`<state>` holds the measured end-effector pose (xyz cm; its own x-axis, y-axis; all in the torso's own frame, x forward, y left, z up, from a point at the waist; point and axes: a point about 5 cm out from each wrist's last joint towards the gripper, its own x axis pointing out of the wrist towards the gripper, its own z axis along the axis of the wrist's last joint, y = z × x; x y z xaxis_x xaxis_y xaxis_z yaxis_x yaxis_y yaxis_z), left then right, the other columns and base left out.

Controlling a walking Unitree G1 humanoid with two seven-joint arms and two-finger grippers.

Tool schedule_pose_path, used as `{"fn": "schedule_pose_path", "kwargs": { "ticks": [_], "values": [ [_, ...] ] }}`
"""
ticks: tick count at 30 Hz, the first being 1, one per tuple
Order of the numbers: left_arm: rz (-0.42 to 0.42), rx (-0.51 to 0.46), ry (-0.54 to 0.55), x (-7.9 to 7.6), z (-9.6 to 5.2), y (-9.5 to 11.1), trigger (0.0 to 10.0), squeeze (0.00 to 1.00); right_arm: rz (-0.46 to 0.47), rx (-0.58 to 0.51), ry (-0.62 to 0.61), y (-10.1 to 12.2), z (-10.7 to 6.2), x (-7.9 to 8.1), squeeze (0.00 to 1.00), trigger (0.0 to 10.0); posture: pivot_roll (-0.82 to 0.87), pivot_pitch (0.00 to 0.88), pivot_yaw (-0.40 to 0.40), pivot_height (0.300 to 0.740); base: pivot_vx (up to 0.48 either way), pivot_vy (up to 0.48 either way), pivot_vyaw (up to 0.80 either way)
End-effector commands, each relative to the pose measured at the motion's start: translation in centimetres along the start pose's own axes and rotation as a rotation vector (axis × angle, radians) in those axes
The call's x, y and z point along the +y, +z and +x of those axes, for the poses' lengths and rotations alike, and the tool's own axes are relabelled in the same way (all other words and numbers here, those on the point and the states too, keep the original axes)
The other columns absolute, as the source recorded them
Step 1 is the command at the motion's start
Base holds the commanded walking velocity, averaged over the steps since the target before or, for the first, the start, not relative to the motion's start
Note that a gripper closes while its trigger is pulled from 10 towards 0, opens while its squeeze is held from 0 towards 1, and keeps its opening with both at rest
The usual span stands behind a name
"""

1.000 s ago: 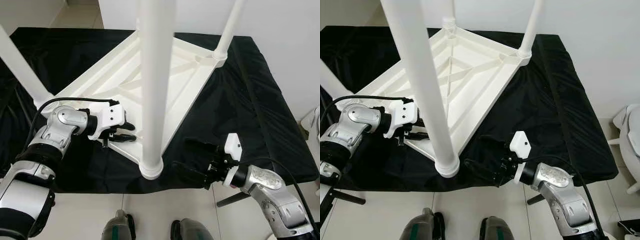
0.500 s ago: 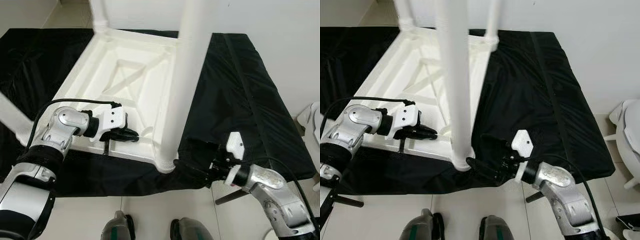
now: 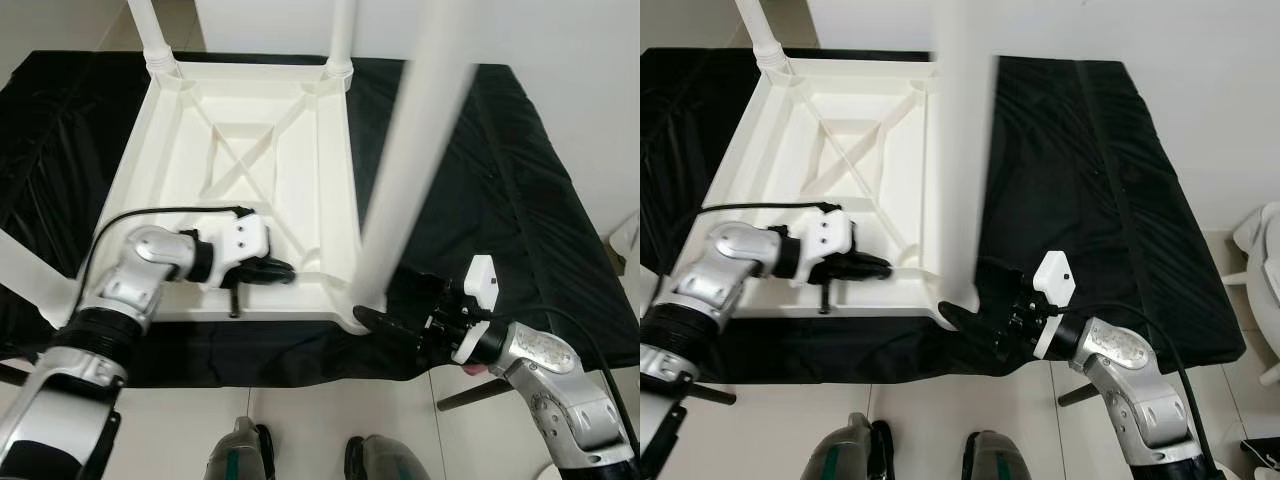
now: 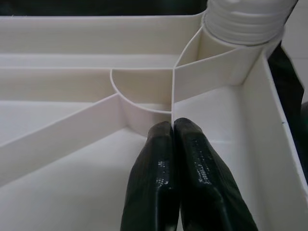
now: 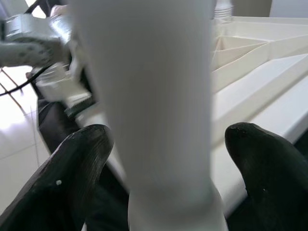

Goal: Building children table

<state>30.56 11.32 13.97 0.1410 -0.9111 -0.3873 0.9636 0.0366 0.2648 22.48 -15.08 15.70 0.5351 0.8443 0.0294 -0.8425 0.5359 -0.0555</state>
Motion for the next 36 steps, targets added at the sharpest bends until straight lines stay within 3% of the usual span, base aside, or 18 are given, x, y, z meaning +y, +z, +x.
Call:
{"fn": "schedule_pose_path", "kwargs": {
  "ticks": [1,2,3,7,10,11,19,20,22,23,29,30,33,36],
  "values": [
    [-0.014,-0.062,-0.038,-1.0,1.6,0.6,3.2,0.0,-0.003,-0.004,-0.02,-0.1,0.1,-0.2,0.0,10.0,-0.13,0.121,0.03,0.74,0.0,0.0,0.0],
    [-0.014,-0.062,-0.038,-1.0,1.6,0.6,3.2,0.0,-0.003,-0.004,-0.02,-0.1,0.1,-0.2,0.0,10.0,-0.13,0.121,0.03,0.74,0.0,0.0,0.0],
    [0.023,-0.109,0.002,-1.0,3.3,2.0,10.0,0.0,-0.001,-0.023,-0.04,0.1,0.6,-0.4,0.0,10.0,-0.12,0.12,0.027,0.74,0.0,0.0,0.0],
    [0.044,-0.119,0.046,-0.7,4.6,2.8,10.0,0.0,-0.003,-0.035,-0.049,0.1,0.9,-0.3,0.0,10.0,-0.13,0.119,0.029,0.74,0.0,0.0,0.0],
    [0.043,-0.113,0.078,-0.4,4.7,2.9,10.0,0.0,-0.007,-0.033,-0.056,0.1,0.8,-0.3,0.0,10.0,-0.13,0.118,0.03,0.74,0.0,0.0,0.0],
    [0.026,-0.111,0.092,-0.3,4.6,2.8,10.0,1.0,-0.008,-0.033,-0.062,0.1,0.8,-0.4,0.0,10.0,-0.13,0.117,0.029,0.74,0.0,0.0,0.0],
    [0.025,-0.056,0.228,1.1,3.4,2.3,10.0,1.0,-0.029,-0.054,-0.151,0.2,0.7,-1.3,0.0,10.0,-0.14,0.11,0.03,0.74,0.0,0.0,0.0],
    [0.017,-0.043,0.283,1.4,2.9,2.1,10.0,0.0,-0.04,-0.085,-0.213,0.5,0.9,-1.9,0.0,10.0,-0.14,0.106,0.03,0.74,0.0,0.0,0.0],
    [0.014,-0.038,0.314,1.7,2.7,2.0,10.0,0.0,-0.046,-0.1,-0.243,0.6,1.0,-2.1,0.0,10.0,-0.14,0.106,0.03,0.74,0.0,0.0,0.0],
    [0.001,-0.031,0.4,2.1,2.1,1.9,10.0,0.0,-0.051,-0.121,-0.302,0.7,1.3,-2.7,0.0,10.0,-0.14,0.101,0.03,0.74,0.0,0.0,0.0],
    [-0.048,-0.04,0.439,2.3,1.6,1.9,10.0,0.0,-0.03,-0.146,-0.326,0.8,1.4,-2.9,0.0,10.0,-0.13,0.095,0.031,0.74,0.0,0.0,0.0],
    [-0.148,-0.082,0.492,2.5,0.7,2.2,10.0,0.0,-0.025,-0.18,-0.336,1.1,1.3,-3.2,0.0,10.0,-0.12,0.093,0.027,0.74,0.0,0.0,0.0],
    [-0.218,-0.101,0.55,2.5,0.0,2.3,10.0,0.0,-0.03,-0.193,-0.349,1.3,1.1,-3.7,0.0,10.0,-0.12,0.09,0.023,0.74,0.0,0.0,0.0],
    [-0.226,-0.098,0.573,2.5,-0.2,2.3,10.0,0.0,-0.034,-0.196,-0.353,1.4,1.1,-3.8,0.0,10.0,-0.12,0.09,0.023,0.74,0.0,0.0,0.0]
  ]
}}
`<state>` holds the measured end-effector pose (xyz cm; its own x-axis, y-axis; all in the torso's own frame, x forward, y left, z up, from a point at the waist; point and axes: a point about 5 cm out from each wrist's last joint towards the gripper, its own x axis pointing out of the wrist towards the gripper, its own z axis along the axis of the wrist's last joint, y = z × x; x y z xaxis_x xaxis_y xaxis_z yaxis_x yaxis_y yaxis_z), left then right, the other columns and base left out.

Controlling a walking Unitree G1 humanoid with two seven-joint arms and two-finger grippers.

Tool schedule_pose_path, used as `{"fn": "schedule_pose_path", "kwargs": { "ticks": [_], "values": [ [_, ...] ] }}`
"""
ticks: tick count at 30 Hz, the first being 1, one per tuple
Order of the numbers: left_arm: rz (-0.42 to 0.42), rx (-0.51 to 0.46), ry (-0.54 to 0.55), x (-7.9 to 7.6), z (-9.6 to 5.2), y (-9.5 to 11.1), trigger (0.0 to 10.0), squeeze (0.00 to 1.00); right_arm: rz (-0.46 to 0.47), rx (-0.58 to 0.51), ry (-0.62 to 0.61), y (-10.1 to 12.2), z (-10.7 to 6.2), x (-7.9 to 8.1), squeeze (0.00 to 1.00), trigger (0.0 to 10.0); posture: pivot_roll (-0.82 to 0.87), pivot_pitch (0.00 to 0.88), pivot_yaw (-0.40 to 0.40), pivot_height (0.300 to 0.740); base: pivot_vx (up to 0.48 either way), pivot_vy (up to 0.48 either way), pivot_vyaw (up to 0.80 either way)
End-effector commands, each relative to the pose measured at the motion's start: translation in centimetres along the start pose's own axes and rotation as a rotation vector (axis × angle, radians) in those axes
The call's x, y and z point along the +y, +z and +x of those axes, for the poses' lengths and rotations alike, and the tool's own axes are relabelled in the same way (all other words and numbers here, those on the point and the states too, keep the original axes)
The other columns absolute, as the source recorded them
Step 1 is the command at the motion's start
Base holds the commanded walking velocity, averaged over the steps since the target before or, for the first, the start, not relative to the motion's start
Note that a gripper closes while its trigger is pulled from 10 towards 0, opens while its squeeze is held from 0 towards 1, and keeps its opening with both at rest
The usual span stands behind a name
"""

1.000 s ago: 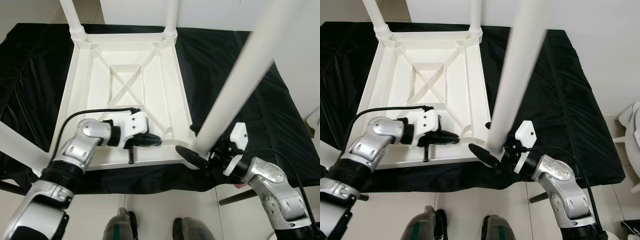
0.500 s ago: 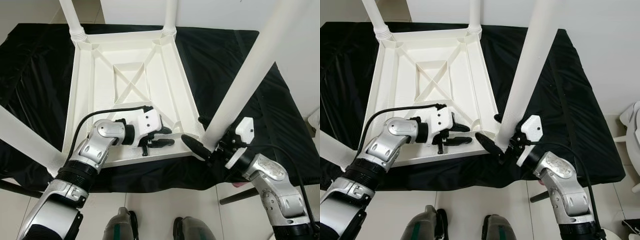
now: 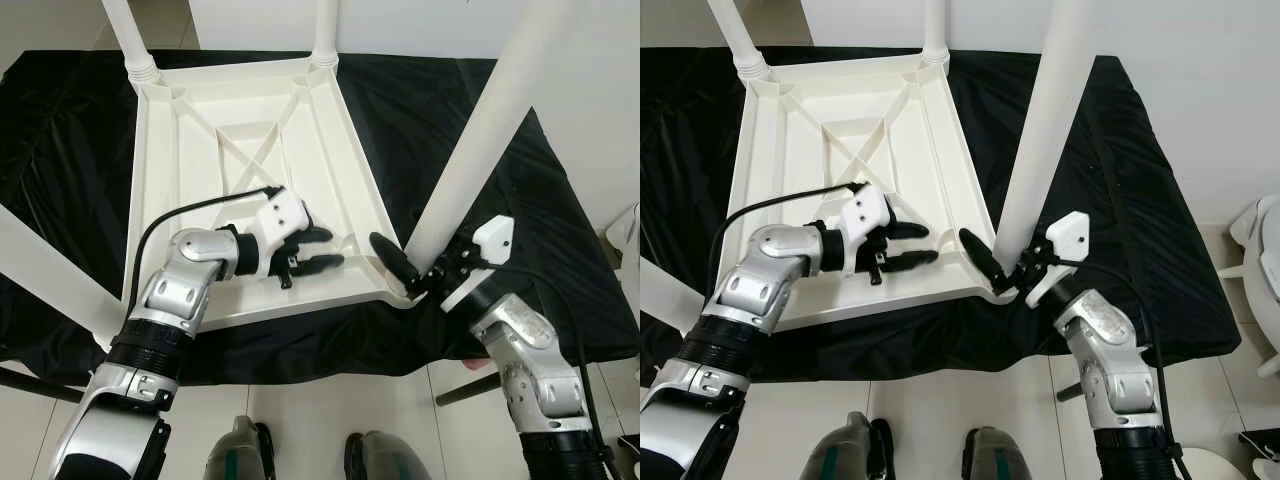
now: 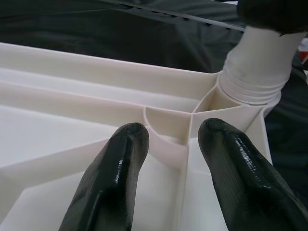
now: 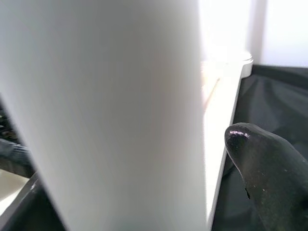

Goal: Building children table

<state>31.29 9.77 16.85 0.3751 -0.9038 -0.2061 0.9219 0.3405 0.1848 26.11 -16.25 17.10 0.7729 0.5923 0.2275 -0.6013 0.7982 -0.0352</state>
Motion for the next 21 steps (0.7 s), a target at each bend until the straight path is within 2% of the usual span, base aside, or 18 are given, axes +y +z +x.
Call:
{"fn": "schedule_pose_path", "kwargs": {
  "ticks": [1,2,4,5,7,10,13,17,18,19,20,21],
  "values": [
    [-0.035,0.032,0.334,1.5,-0.7,-0.6,10.0,0.0,-0.018,-0.017,-0.009,0.2,0.2,-0.4,0.0,10.0,-0.11,0.085,0.018,0.74,0.0,0.0,0.0],
    [-0.035,0.032,0.334,1.5,-0.7,-0.6,10.0,0.0,-0.018,-0.017,-0.009,0.2,0.2,-0.4,0.0,10.0,-0.11,0.085,0.018,0.74,0.0,0.0,0.0],
    [-0.094,0.032,0.39,1.4,-1.9,-0.7,10.0,0.0,-0.043,-0.037,-0.054,0.4,0.6,-1.3,0.0,10.0,-0.1,0.078,0.011,0.74,0.0,0.0,0.0],
    [-0.149,0.013,0.422,0.8,-2.8,-0.7,10.0,0.0,-0.061,-0.064,-0.118,0.6,1.2,-2.5,0.0,10.0,-0.09,0.076,0.005,0.74,0.0,0.0,0.0],
    [-0.149,0.013,0.422,0.8,-2.8,-0.7,10.0,0.0,-0.061,-0.064,-0.118,0.6,1.2,-2.5,0.0,10.0,-0.09,0.076,0.005,0.74,0.0,0.0,0.0],
    [-0.172,0.017,0.448,0.3,-3.0,-1.0,10.0,0.0,-0.073,-0.083,-0.169,0.7,1.7,-3.3,0.0,10.0,-0.09,0.076,0.001,0.74,0.0,0.0,0.0],
    [-0.216,0.003,0.556,-0.3,-3.1,-1.2,10.0,0.0,-0.075,-0.093,-0.215,0.8,2.4,-4.8,0.0,10.0,-0.07,0.083,-0.025,0.74,0.0,0.0,0.0],
    [-0.249,-0.013,0.61,-0.9,-2.7,-1.2,10.0,0.0,-0.076,-0.094,-0.195,0.9,3.0,-4.8,0.0,10.0,-0.07,0.087,-0.033,0.74,0.0,0.0,0.0],
    [-0.28,-0.022,0.642,-1.6,-2.3,-1.0,10.0,0.0,-0.065,-0.081,-0.126,0.7,3.4,-3.9,0.0,10.0,-0.07,0.091,-0.042,0.74,0.0,0.0,0.0],
    [-0.28,-0.022,0.642,-1.6,-2.3,-1.0,10.0,0.0,-0.065,-0.081,-0.126,0.7,3.4,-3.9,0.0,10.0,-0.07,0.091,-0.042,0.74,0.0,0.0,0.0],
    [-0.311,-0.033,0.657,-2.0,-2.0,-0.6,10.0,0.0,-0.056,-0.058,-0.062,0.1,3.6,-2.9,0.0,10.0,-0.07,0.096,-0.051,0.74,0.0,0.0,0.0],
    [-0.311,-0.033,0.657,-2.0,-2.0,-0.6,10.0,0.0,-0.056,-0.058,-0.062,0.1,3.6,-2.9,0.0,10.0,-0.07,0.096,-0.051,0.74,0.0,0.0,0.0]
  ]
}}
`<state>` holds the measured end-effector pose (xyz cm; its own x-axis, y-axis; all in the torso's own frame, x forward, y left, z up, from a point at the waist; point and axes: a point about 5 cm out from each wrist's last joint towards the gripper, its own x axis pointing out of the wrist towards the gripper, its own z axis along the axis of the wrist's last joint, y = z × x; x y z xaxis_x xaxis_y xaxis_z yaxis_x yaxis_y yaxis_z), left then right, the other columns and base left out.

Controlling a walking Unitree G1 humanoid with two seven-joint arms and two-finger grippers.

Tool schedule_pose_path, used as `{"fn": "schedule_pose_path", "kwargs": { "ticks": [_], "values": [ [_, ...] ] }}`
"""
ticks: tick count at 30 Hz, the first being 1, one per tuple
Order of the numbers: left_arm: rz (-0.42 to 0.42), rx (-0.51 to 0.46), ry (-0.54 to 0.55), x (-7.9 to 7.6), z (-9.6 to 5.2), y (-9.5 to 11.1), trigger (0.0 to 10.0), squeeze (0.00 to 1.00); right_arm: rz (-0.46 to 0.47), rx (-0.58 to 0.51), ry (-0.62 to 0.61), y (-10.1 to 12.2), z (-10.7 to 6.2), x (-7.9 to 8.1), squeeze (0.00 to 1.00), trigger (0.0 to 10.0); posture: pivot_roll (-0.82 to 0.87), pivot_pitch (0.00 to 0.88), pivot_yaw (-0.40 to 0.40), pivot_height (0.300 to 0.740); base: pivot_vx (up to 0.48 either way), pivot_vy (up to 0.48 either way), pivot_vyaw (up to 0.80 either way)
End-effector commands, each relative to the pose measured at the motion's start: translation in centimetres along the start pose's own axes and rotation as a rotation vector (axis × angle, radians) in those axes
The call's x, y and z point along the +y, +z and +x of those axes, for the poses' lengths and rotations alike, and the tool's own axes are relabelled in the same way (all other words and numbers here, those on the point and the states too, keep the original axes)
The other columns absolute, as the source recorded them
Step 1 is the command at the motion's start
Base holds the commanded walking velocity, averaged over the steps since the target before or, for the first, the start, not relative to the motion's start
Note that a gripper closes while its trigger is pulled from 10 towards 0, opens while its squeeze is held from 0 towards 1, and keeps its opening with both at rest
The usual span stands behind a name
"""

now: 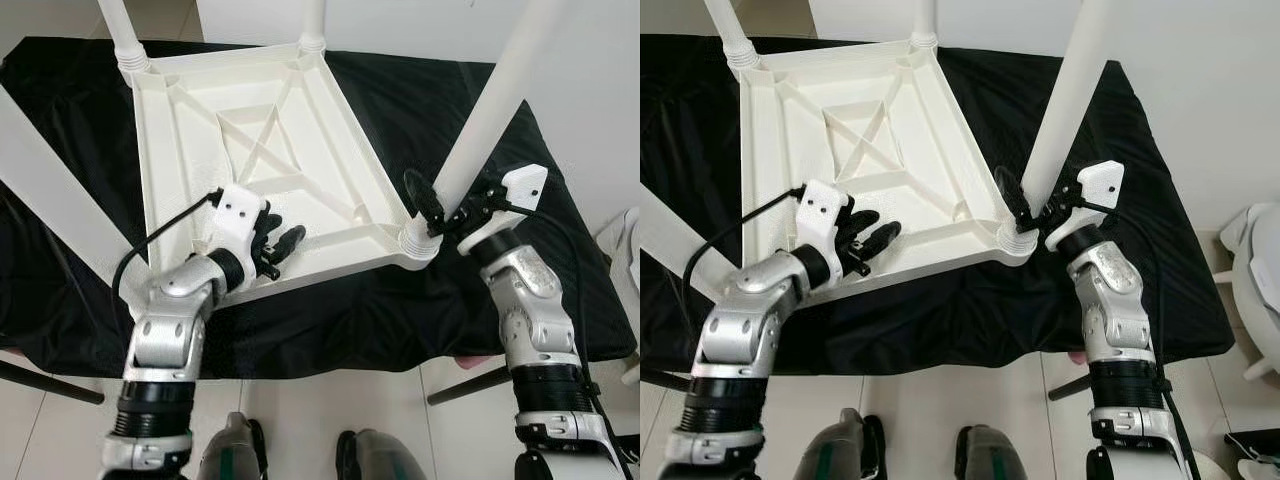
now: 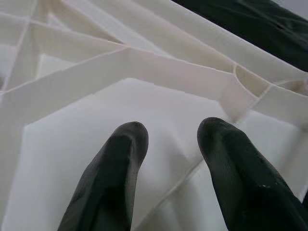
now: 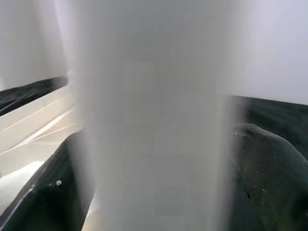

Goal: Building children table

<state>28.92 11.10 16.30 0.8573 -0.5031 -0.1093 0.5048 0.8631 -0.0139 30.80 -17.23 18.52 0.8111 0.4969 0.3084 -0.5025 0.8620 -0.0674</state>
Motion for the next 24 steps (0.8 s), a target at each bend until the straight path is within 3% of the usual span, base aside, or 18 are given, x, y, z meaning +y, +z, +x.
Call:
{"fn": "schedule_pose_path", "kwargs": {
  "ticks": [1,6,9,13,19,24],
  "values": [
    [-0.014,0.008,0.011,-0.4,-0.1,0.1,10.0,0.0,0.007,0.028,0.062,-0.6,0.1,1.1,0.0,10.0,-0.07,0.096,-0.051,0.74,0.0,0.0,0.0],
    [-0.028,-0.019,0.005,-0.6,0.3,0.7,10.0,0.0,0.008,0.061,0.048,-1.4,-0.4,1.4,0.0,10.0,-0.11,0.099,-0.055,0.74,0.0,0.0,0.0],
    [0.021,-0.045,-0.01,-0.7,0.6,1.3,10.0,0.0,0.017,0.073,-0.009,-1.4,-0.4,0.6,0.0,10.0,-0.13,0.094,-0.04,0.74,0.0,0.0,0.0],
    [-0.006,-0.074,0.031,-0.9,0.7,1.7,10.0,0.0,-0.004,0.085,-0.057,-1.2,-1.3,-0.6,0.0,10.0,-0.15,0.088,-0.018,0.74,0.0,0.0,0.0],
    [0.024,-0.082,0.036,-2.0,0.6,2.0,10.0,0.0,0.002,0.108,-0.016,-1.3,-2.7,-1.1,0.0,10.0,-0.15,0.074,-0.012,0.74,0.0,0.0,0.0],
    [0.073,-0.116,-0.037,-3.2,0.4,2.2,10.0,0.0,0.031,0.142,0.034,-1.8,-3.2,-1.7,0.0,10.0,-0.15,0.058,-0.016,0.74,0.0,0.0,0.0]
  ]
}}
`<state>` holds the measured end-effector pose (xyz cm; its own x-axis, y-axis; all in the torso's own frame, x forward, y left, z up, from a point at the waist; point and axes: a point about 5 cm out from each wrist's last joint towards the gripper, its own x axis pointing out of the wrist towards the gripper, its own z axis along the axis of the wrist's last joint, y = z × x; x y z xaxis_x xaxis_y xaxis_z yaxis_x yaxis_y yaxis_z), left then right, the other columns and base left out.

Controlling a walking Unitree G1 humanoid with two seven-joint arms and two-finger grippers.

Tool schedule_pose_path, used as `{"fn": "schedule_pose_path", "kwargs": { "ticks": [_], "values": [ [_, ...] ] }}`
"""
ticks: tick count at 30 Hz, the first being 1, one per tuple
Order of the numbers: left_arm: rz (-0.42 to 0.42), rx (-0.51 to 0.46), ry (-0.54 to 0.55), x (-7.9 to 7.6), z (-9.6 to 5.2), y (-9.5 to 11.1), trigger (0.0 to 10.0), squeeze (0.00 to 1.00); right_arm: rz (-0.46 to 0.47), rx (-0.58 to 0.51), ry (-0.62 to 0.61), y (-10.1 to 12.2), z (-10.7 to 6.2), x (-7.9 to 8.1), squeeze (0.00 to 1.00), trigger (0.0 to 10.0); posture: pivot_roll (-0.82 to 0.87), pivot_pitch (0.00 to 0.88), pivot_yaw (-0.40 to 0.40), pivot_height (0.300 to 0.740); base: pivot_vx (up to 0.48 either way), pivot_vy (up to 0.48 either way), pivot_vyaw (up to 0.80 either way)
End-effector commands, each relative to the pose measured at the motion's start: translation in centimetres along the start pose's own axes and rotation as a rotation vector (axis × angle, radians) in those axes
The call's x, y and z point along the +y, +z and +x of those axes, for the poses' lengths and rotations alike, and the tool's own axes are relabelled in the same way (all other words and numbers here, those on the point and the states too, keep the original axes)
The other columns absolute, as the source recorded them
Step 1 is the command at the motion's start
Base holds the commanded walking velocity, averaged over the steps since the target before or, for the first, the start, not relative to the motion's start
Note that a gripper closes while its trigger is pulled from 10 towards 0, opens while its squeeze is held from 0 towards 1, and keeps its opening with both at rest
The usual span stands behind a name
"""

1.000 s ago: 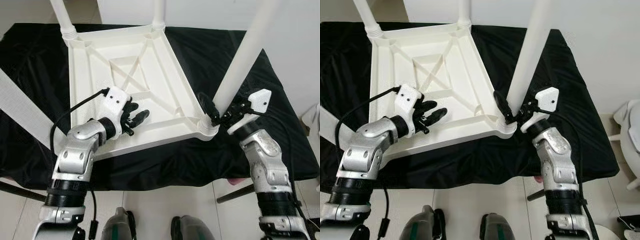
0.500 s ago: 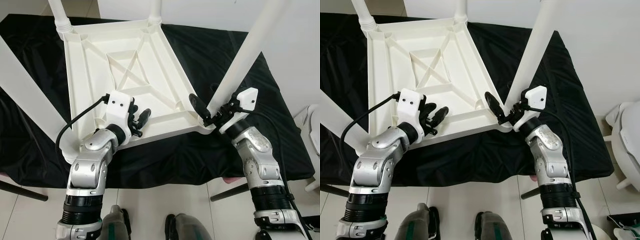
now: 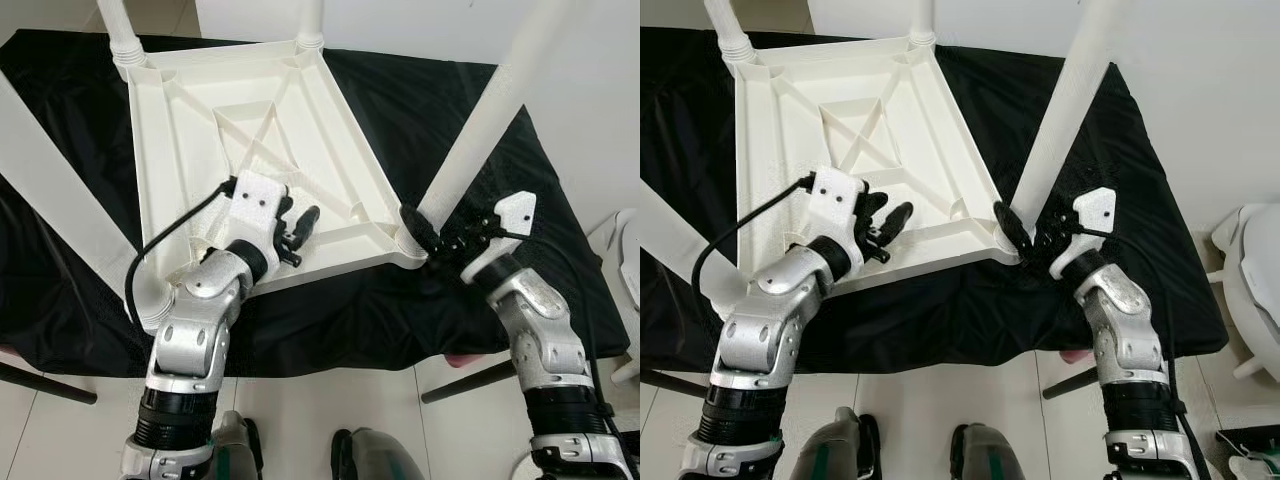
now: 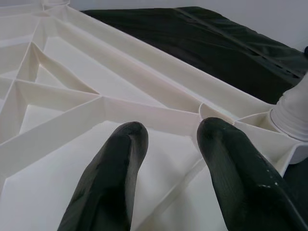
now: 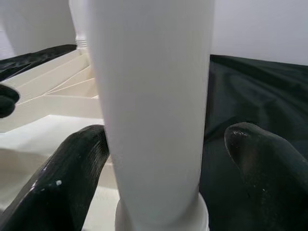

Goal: Building children table

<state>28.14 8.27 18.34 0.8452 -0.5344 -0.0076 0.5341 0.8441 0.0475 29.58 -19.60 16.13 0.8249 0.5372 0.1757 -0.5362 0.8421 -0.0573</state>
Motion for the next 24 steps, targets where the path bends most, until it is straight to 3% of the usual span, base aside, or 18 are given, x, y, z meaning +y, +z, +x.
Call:
{"fn": "schedule_pose_path", "kwargs": {
  "ticks": [1,2,5,8,12,24],
  "values": [
    [0.013,-0.018,-0.03,-0.6,-0.2,0.2,10.0,0.0,0.003,0.012,0.007,-0.2,-0.2,-0.6,0.0,10.0,-0.15,0.057,-0.016,0.74,0.0,0.0,0.0],
    [0.013,-0.018,-0.03,-0.6,-0.2,0.2,10.0,0.0,0.003,0.012,0.007,-0.2,-0.2,-0.6,0.0,10.0,-0.15,0.057,-0.016,0.74,0.0,0.0,0.0],
    [0.009,-0.031,-0.164,-2.4,-0.5,0.2,10.0,0.0,-0.039,0.034,0.043,-0.3,0.5,-1.3,0.0,10.0,-0.13,0.035,-0.022,0.74,0.0,0.0,0.0],
    [0.01,-0.032,-0.184,-2.6,-0.6,0.1,10.0,0.0,-0.05,0.039,0.046,-0.4,0.7,-1.4,0.0,10.0,-0.13,0.035,-0.022,0.74,0.0,0.0,0.0],
    [0.048,0.015,-0.361,-3.4,-1.7,-1.1,10.0,0.0,-0.05,0.051,0.069,-0.6,2.1,-1.8,0.0,10.0,-0.11,0.002,-0.037,0.74,0.0,0.0,0.0],
    [0.058,0.036,-0.387,-4.5,-1.4,-1.8,10.0,0.0,-0.051,0.089,0.153,-1.5,3.0,-1.5,0.0,10.0,-0.09,0.0,-0.043,0.74,0.0,0.0,0.0]
  ]
}}
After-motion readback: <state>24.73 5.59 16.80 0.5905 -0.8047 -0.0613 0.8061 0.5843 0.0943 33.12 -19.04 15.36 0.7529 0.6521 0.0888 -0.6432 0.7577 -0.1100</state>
